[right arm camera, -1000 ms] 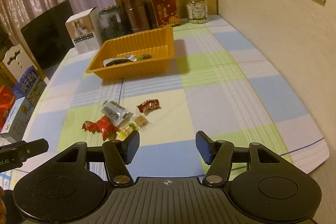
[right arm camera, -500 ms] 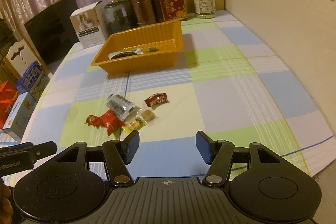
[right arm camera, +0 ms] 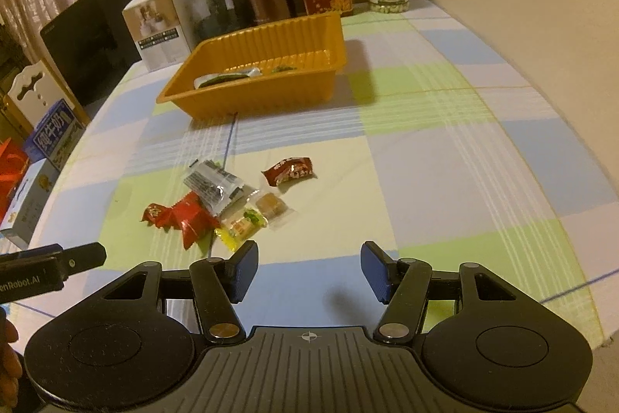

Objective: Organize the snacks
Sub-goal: 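Grasp the clear-wrapped candy with the right gripper while the left grasps a red candy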

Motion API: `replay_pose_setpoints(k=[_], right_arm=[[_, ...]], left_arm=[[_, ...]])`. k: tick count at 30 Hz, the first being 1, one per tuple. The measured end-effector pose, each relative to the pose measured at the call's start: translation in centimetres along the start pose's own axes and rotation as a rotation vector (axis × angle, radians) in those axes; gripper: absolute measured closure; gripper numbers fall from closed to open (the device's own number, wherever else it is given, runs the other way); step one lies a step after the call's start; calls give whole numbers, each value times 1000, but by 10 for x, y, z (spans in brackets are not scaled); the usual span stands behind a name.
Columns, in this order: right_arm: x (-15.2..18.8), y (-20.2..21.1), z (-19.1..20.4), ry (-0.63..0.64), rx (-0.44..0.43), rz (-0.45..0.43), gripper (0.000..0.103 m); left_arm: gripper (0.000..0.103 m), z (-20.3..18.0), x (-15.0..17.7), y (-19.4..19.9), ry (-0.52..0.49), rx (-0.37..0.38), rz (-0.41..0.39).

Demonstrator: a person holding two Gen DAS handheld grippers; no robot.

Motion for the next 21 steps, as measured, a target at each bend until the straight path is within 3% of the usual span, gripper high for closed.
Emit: replay_pose_setpoints(k=[7,21], right_arm=[[-5,-37,13,80,-37,10,44],[-15,-102,32,250,-98,70,67]], left_arm=[[21,12,-2,-24,-15,-23,21],[21,17,-5,-51,-32,3,18]])
Point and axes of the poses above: each gripper's, at about its wrist camera, not at the fingertips, and y roughly against the way its jaws point, z to its left, x to its underside, the point moved 10 cm from there along -y, roughly the way its jaws point, and after that the axes turned 14 degrees about -y, right-handed, at the moved point
